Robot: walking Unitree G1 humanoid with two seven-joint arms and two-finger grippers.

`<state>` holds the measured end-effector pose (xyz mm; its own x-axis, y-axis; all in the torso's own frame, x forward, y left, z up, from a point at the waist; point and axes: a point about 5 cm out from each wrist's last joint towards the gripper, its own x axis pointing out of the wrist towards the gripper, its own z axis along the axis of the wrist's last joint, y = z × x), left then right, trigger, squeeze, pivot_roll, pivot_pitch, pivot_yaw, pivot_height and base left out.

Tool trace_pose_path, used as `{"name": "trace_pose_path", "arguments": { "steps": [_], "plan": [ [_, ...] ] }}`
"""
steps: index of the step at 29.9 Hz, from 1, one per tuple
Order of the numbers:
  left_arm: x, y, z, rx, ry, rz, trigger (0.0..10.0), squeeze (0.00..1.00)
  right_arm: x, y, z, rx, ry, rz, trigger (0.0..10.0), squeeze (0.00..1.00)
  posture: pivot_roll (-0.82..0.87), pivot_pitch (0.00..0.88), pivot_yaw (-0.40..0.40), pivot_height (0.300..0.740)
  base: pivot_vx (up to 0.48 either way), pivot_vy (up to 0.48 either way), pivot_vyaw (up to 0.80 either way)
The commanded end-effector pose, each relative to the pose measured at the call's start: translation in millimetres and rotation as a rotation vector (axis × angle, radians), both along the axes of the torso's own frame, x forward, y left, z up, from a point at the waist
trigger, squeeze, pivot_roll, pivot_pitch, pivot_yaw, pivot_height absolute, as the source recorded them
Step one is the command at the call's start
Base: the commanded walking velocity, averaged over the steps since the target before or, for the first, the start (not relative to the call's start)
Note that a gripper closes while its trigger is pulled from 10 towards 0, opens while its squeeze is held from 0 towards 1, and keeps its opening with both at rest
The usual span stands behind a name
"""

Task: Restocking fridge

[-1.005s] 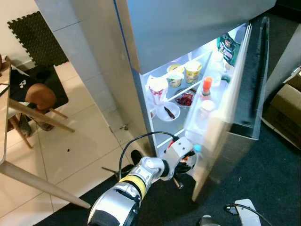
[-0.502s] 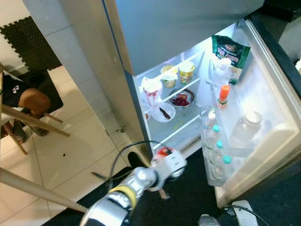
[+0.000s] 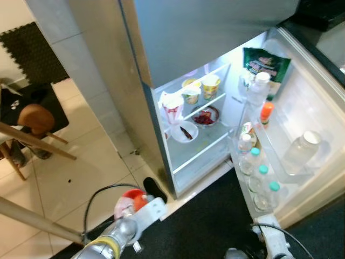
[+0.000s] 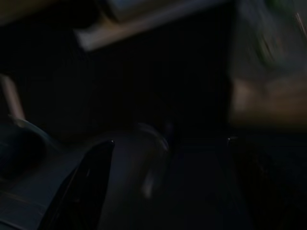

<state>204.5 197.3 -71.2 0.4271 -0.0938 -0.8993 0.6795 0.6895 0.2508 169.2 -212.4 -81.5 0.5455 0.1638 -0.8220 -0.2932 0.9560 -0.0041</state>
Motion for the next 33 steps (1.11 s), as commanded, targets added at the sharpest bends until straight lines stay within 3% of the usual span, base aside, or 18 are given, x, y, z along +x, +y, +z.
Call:
{"name": "trace_pose_path", "arguments": {
  "steps": [1, 4, 5, 7, 9, 12, 14, 15, 17, 18, 21, 27, 29, 32, 33],
  "plan": [
    [-15.1, 21.6, -4.7, 0.048, 0.033, 0.094, 10.0, 0.0, 9.9, 10.5, 4.7, 0.035, -0.047, 0.077, 10.0, 0.0, -0.12, 0.04, 0.08, 0.74, 0.0, 0.0, 0.0],
    [-36.1, 32.7, -12.4, 0.055, 0.078, 0.19, 10.0, 0.0, 27.9, 25.5, 15.4, 0.134, -0.114, 0.168, 10.0, 0.0, -0.11, 0.035, 0.074, 0.74, 0.0, 0.0, 0.0],
    [-36.1, 32.7, -12.4, 0.055, 0.078, 0.19, 10.0, 0.0, 27.9, 25.5, 15.4, 0.134, -0.114, 0.168, 10.0, 0.0, -0.11, 0.035, 0.074, 0.74, 0.0, 0.0, 0.0],
    [-53.0, 37.7, -18.3, 0.061, 0.119, 0.24, 10.0, 0.0, 44.3, 32.4, 26.2, 0.175, -0.181, 0.203, 10.0, 0.0, -0.11, 0.032, 0.07, 0.74, 0.0, 0.0, 0.0],
    [-53.0, 37.7, -18.3, 0.061, 0.119, 0.24, 10.0, 0.0, 44.3, 32.4, 26.2, 0.175, -0.181, 0.203, 10.0, 0.0, -0.11, 0.032, 0.07, 0.74, 0.0, 0.0, 0.0],
    [-70.7, 39.3, -24.5, 0.058, 0.166, 0.29, 10.0, 0.0, 68.0, 19.9, 41.7, 0.105, -0.279, 0.119, 10.0, 0.0, -0.11, 0.028, 0.066, 0.74, 0.0, 0.0, 0.0],
    [-70.7, 39.3, -24.5, 0.058, 0.166, 0.29, 10.0, 0.0, 68.0, 19.9, 41.7, 0.105, -0.279, 0.119, 10.0, 0.0, -0.11, 0.028, 0.066, 0.74, 0.0, 0.0, 0.0],
    [-75.0, 39.0, -26.0, 0.054, 0.178, 0.304, 10.0, 0.0, 74.3, 13.3, 46.2, 0.061, -0.306, 0.086, 10.0, 0.0, -0.11, 0.028, 0.066, 0.74, 0.0, 0.0, 0.0],
    [-86.8, 37.9, -30.0, 0.049, 0.206, 0.339, 10.0, 0.0, 87.8, -15.6, 59.1, -0.1, -0.357, -0.036, 10.0, 0.0, -0.1, 0.026, 0.058, 0.74, 0.0, 0.0, 0.0],
    [-86.8, 37.9, -30.0, 0.049, 0.206, 0.339, 10.0, 0.0, 87.8, -15.6, 59.1, -0.1, -0.357, -0.036, 10.0, 0.0, -0.1, 0.026, 0.058, 0.74, 0.0, 0.0, 0.0],
    [-91.5, 35.5, -31.9, 0.035, 0.217, 0.367, 10.0, 0.0, 88.5, -39.4, 63.9, -0.234, -0.335, -0.095, 10.0, 0.0, -0.1, 0.024, 0.057, 0.74, 0.0, 0.0, 0.0],
    [-93.7, 33.9, -32.9, 0.03, 0.221, 0.375, 10.0, 0.0, 86.7, -52.3, 66.4, -0.276, -0.323, -0.128, 10.0, 0.0, -0.1, 0.024, 0.057, 0.74, 0.0, 0.0, 0.0],
    [-95.5, 28.6, -34.6, 0.015, 0.225, 0.384, 10.0, 0.0, 78.7, -86.2, 74.4, -0.378, -0.316, -0.239, 10.0, 0.0, -0.1, 0.014, 0.046, 0.74, 0.0, 0.0, 0.0],
    [-95.7, 27.5, -34.9, 0.013, 0.226, 0.385, 10.0, 0.0, 76.3, -94.8, 76.8, -0.402, -0.316, -0.272, 10.0, 0.0, -0.1, 0.014, 0.046, 0.74, 0.0, 0.0, 0.0],
    [-95.5, 26.7, -35.0, 0.011, 0.226, 0.386, 10.0, 0.0, 70.7, -111.6, 81.8, -0.468, -0.315, -0.331, 10.0, 0.0, -0.1, 0.01, 0.042, 0.74, 0.0, 0.0, 0.0]
  ]
}}
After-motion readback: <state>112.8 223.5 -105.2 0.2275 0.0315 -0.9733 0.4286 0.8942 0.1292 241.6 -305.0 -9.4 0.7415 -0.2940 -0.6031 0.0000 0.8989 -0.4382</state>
